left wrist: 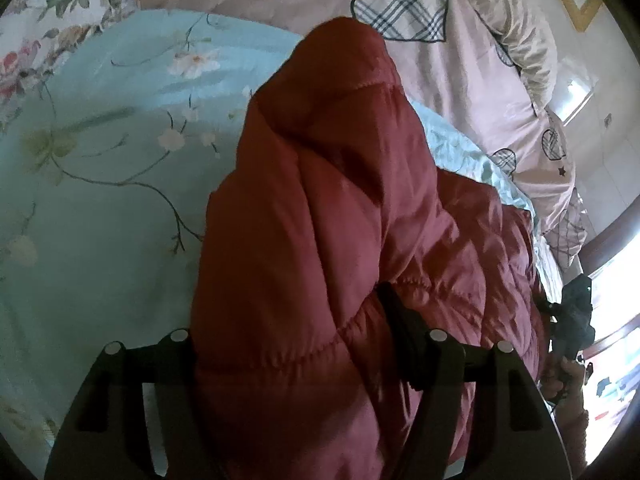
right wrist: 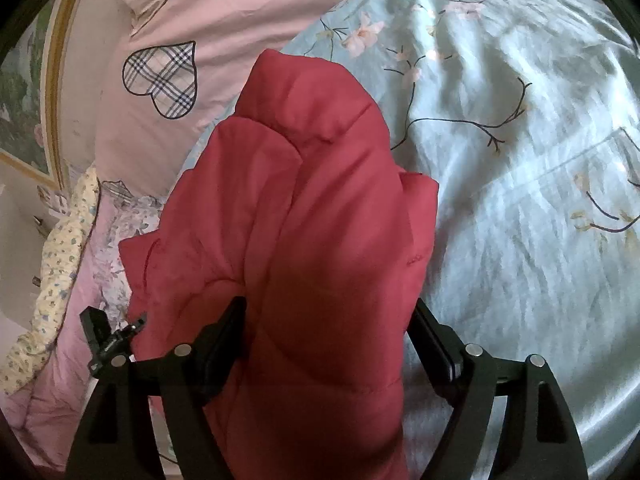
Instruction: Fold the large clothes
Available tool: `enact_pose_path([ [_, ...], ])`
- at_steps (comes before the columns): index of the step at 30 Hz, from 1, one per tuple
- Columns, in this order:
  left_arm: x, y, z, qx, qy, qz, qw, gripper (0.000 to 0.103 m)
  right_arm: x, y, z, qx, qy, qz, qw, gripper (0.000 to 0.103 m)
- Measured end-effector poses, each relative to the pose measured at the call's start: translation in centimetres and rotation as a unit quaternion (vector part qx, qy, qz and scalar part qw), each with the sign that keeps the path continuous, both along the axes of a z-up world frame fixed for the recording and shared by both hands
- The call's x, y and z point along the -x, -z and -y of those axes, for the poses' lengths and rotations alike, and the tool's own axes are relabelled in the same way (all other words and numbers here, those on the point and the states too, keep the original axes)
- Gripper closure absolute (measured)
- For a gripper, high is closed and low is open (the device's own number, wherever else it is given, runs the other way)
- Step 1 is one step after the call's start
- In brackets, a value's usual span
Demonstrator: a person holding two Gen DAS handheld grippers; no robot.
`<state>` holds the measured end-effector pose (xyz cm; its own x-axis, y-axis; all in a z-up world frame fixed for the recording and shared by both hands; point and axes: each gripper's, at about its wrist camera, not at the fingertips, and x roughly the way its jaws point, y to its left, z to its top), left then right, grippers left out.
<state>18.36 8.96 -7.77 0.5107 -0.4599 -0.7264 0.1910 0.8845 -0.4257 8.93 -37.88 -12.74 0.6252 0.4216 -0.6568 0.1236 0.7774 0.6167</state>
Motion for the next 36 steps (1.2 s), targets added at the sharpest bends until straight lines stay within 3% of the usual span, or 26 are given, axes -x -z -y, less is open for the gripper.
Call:
enact_pose_path([
  [8, 0.1, -1.1, -0.5, -0.031, -0.012, 0.024, 0.9992, 0.025, 0.1, -1.2, 0.0, 0.033, 0.007, -0.003, 0.999, 0.014],
  [11, 0.2, -1.9, -1.4, -0.049, -0.037, 0.039, 0.9974, 0.022, 0.2, -1.6, 0.1, 0.041, 0.009, -0.001, 0.999, 0.014],
  [14, 0.0, -2.1, -2.0, -0.033, -0.034, 0.034, 0.9983, 0.022, 0.3, -1.9, 0.2, 0.052, 0.011, 0.002, 0.999, 0.014],
  [19, -0.1, -2.3, -1.6, -0.044, -0.028, 0.037, 0.9979, 0.022, 0.2, -2.4, 0.1, 0.074, 0.022, 0.009, 0.997, 0.014],
  [24, -0.3, -3.3, -0.9, -0.027, -0.025, 0.047, 0.9982, 0.022, 0.0, -4.0, -0.3, 0.127, 0.041, 0.023, 0.991, 0.013],
  [36, -4.5, -5.3, 1.6, -0.038, -0.017, 0.057, 0.9975, 0.022, -5.7, -6.9, -0.8, 0.171, 0.03, 0.042, 0.984, 0.013],
])
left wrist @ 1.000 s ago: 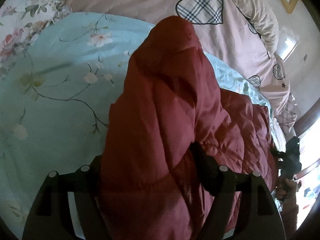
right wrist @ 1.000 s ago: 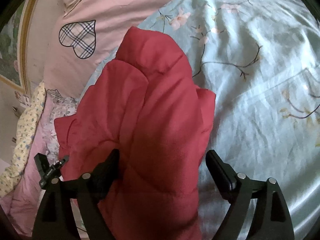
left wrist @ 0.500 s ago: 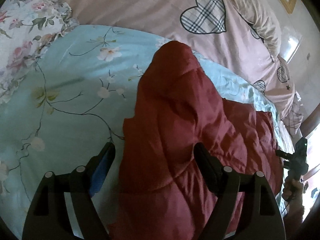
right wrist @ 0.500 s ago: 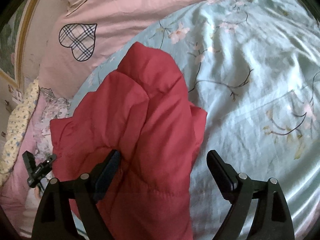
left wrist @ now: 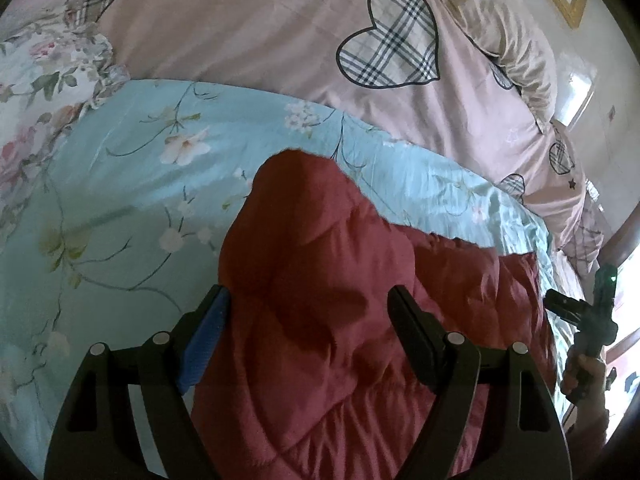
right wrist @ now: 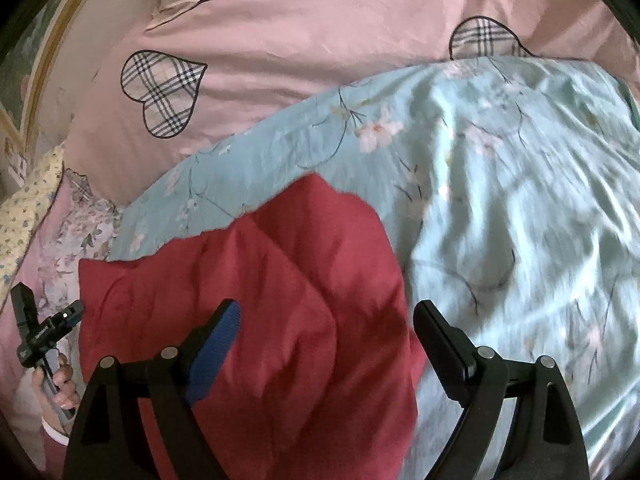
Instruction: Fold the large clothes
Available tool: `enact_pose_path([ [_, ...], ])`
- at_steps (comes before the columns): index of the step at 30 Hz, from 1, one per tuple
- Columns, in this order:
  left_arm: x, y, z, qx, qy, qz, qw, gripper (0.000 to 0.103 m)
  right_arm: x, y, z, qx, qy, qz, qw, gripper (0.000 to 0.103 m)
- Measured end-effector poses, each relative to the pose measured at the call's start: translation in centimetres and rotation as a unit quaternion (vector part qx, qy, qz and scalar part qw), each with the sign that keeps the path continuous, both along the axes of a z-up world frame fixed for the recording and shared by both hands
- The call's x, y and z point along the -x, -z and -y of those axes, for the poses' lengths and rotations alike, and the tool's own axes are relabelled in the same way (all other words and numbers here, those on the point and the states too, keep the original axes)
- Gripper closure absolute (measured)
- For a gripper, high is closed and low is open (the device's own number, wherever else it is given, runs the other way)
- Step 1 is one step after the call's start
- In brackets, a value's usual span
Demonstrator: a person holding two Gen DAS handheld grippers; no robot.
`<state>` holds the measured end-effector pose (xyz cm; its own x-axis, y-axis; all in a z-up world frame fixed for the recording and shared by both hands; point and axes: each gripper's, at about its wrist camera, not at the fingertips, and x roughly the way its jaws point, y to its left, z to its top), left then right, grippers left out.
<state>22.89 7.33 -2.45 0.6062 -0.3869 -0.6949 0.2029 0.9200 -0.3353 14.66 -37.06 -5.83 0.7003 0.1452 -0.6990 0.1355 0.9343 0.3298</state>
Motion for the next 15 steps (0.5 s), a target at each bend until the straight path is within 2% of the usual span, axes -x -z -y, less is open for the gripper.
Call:
enact_pose_path([
  [11, -3.6, 0.7, 1.7, -0.028, 0.01, -0.024, 0.9993, 0.022, -4.5, 0.1, -0.1, 0.016, -0.008, -0.025, 1.0, 0.016],
  [12, -3.8, 0.8, 1.7, -0.03, 0.009, -0.026, 0.9992, 0.022, -4.7, 0.1, -0.2, 0.021, -0.007, -0.027, 0.999, 0.023],
  [13, -4.0, 0.9, 1.8, -0.031, 0.008, -0.027, 0.9991, 0.022, -4.9, 0.2, -0.3, 0.026, -0.005, -0.03, 0.999, 0.035],
  [14, -4.2, 1.1, 1.7, -0.029, 0.007, -0.028, 0.9991, 0.025, -5.0, 0.2, -0.3, 0.029, -0.003, -0.033, 0.999, 0.043],
  [15, -4.5, 1.2, 1.7, -0.028, 0.007, -0.03, 0.9991, 0.042, -5.1, 0.3, -0.3, 0.027, -0.002, -0.038, 0.999, 0.058],
])
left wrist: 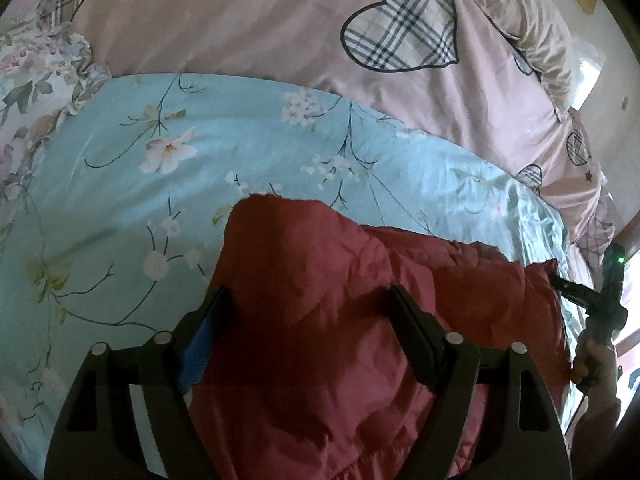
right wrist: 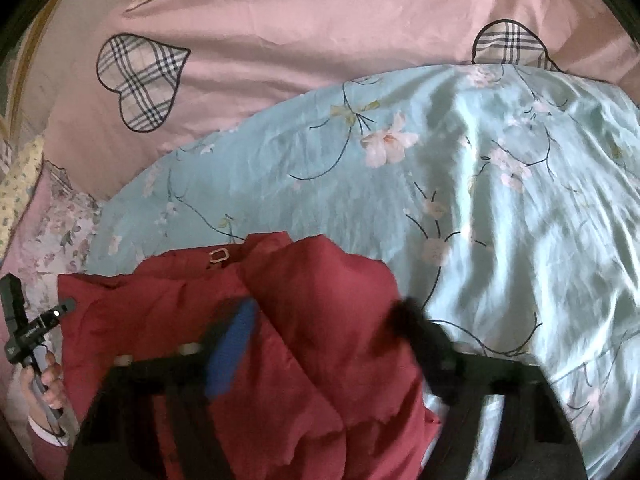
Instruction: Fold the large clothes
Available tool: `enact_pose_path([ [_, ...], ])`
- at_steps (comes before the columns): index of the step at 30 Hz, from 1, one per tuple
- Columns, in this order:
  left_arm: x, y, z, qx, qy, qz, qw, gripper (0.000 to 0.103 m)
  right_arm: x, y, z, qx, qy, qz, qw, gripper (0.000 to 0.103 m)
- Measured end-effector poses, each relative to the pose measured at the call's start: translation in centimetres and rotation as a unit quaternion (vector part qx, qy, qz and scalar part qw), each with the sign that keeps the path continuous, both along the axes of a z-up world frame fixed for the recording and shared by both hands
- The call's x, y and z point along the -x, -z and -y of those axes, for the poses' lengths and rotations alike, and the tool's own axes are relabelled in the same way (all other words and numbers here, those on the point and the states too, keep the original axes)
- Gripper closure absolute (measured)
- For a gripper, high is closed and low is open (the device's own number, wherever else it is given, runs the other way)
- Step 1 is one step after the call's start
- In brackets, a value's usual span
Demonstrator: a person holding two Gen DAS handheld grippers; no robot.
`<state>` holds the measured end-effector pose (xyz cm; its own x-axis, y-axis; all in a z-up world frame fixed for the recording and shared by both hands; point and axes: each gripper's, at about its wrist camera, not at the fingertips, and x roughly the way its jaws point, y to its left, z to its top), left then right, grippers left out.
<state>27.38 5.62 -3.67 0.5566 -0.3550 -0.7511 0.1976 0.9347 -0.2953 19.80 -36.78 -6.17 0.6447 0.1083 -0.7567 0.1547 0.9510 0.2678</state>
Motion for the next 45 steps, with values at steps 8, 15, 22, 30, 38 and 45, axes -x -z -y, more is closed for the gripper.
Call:
enact_pose_path([
  [8, -0.3, -0.2, -0.1, 0.006, -0.001, -0.004, 1.0, 0.088, 1.5, -2.2, -0.6, 0.012, 0.021, 0.052, 0.998, 0.087],
  [15, -2.0, -2.0, 0.8, 0.002, -0.03, 0.011, 0.9995, 0.089, 0.1, -3.7, -0.7, 0.045, 0.051, 0.068, 0.995, 0.089],
  [22, -5.1, 1.9, 1.7, -0.023, -0.035, -0.033, 0.9986, 0.089, -2.1, -0.1, -0.1, 0.059, 0.068, 0.026, 0.996, 0.089],
  [30, -6.0, 4.6, 1.7, -0.023, -0.034, -0.056, 0.9976, 0.088, -3.1, 2.3, -0.1, 0.063, 0.071, 0.001, 0.995, 0.089],
  [38, -6.1, 4.8, 1.7, -0.023, -0.035, -0.064, 0.9971, 0.085, -3.2, 2.6, 0.0, 0.052, 0.071, -0.005, 0.996, 0.089],
  [45, -5.5, 3.7, 0.9, -0.024, -0.045, -0.072, 0.9961, 0.07, -2.8, 2.4, 0.4, 0.043, 0.07, -0.004, 0.997, 0.073],
])
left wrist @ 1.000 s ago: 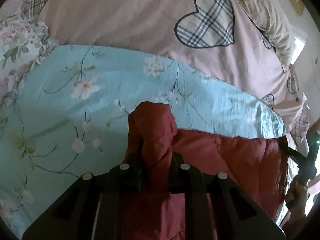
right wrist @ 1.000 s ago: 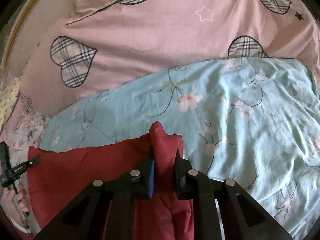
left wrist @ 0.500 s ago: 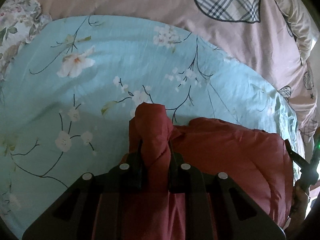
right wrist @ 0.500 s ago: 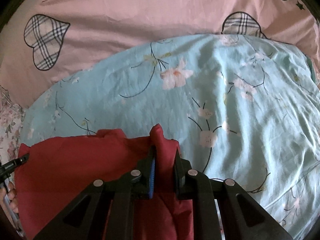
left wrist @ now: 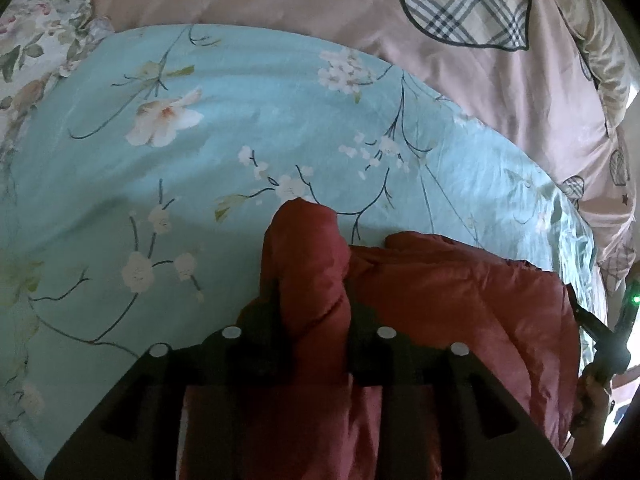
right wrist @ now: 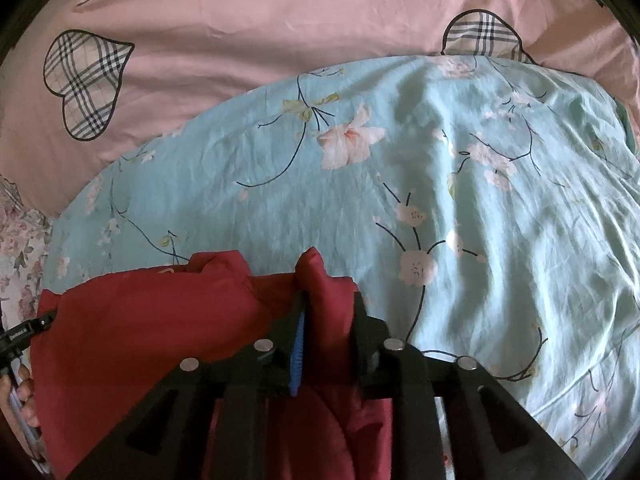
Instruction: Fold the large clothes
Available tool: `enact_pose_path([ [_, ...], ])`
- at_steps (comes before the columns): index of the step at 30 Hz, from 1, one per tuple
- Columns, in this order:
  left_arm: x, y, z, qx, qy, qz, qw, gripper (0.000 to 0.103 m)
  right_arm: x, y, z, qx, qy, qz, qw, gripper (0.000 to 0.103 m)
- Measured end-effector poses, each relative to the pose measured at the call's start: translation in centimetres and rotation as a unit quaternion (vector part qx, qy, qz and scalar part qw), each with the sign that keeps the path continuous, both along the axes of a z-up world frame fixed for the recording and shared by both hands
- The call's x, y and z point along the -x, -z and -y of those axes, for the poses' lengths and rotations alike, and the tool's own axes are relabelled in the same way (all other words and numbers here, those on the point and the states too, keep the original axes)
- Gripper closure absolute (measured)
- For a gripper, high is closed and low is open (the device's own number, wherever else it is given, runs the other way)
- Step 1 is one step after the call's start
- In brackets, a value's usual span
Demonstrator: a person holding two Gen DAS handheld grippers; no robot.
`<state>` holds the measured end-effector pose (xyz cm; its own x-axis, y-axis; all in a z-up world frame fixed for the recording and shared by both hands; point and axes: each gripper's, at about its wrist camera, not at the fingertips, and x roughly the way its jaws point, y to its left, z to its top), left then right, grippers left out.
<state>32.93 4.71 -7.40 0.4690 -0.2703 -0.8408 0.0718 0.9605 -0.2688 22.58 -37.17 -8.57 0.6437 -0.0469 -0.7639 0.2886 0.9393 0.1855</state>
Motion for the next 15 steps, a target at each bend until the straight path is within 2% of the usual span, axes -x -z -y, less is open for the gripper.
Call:
enact_pose_path([
  [1, 0.1, -0.2, -0.1, -0.007, -0.003, 0.0, 1.0, 0.066, 0.2, -0.1, 0.1, -0.003, 0.002, 0.0, 1.0, 0.06],
  [2, 0.4, -0.5, -0.2, -0.015, -0.007, 0.0, 0.9999, 0.053, 0.5, -0.3, 0.2, -0.006, 0.005, 0.002, 1.0, 0.054],
  [3, 0.6, -0.6, -0.3, -0.019, -0.008, 0.002, 0.9998, 0.043, 0.9, -0.5, 0.4, -0.008, 0.007, 0.007, 1.0, 0.052],
  [4, 1.0, -0.9, -0.5, -0.022, -0.008, 0.007, 0.9997, 0.04, 1.2, -0.7, 0.4, -0.01, 0.006, 0.01, 1.0, 0.052],
  [9, 3.2, -1.9, -1.5, -0.022, -0.005, 0.022, 0.9995, 0.033, 4.0, -1.5, 0.5, -0.018, 0.0, 0.021, 1.0, 0.049],
  [15, 7.2, -2.7, -2.3, -0.006, 0.006, 0.037, 0.9993, 0.033, 8.7, -1.6, -0.2, -0.028, -0.009, 0.036, 0.999, 0.048],
])
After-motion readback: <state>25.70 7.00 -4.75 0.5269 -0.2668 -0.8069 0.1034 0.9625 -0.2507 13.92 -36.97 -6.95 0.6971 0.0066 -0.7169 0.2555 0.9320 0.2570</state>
